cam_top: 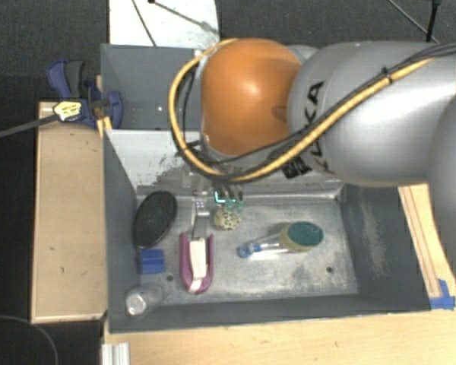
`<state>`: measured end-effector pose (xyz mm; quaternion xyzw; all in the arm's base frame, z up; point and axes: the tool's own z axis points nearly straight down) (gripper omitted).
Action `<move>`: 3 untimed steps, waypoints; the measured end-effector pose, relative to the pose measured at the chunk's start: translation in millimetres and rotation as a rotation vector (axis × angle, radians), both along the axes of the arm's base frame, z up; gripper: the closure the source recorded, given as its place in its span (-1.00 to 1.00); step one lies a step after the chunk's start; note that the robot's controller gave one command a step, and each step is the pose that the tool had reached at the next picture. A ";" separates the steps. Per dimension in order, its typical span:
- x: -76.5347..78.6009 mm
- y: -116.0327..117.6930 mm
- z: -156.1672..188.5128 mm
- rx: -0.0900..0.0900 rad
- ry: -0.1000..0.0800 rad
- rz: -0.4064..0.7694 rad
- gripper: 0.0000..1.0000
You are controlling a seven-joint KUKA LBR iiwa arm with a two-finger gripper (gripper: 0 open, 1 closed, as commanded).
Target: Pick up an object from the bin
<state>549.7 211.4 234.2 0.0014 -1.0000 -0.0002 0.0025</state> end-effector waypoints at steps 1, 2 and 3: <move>-8.1 41.2 -135.5 -0.001 -0.001 -0.138 -1.00; -57.3 -17.0 -163.3 -0.001 -0.007 0.176 -1.00; -57.8 -14.8 -163.9 0.001 -0.006 0.174 1.00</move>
Offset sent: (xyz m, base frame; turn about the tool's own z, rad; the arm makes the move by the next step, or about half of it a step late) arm -0.0067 0.0401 -0.1320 0.1405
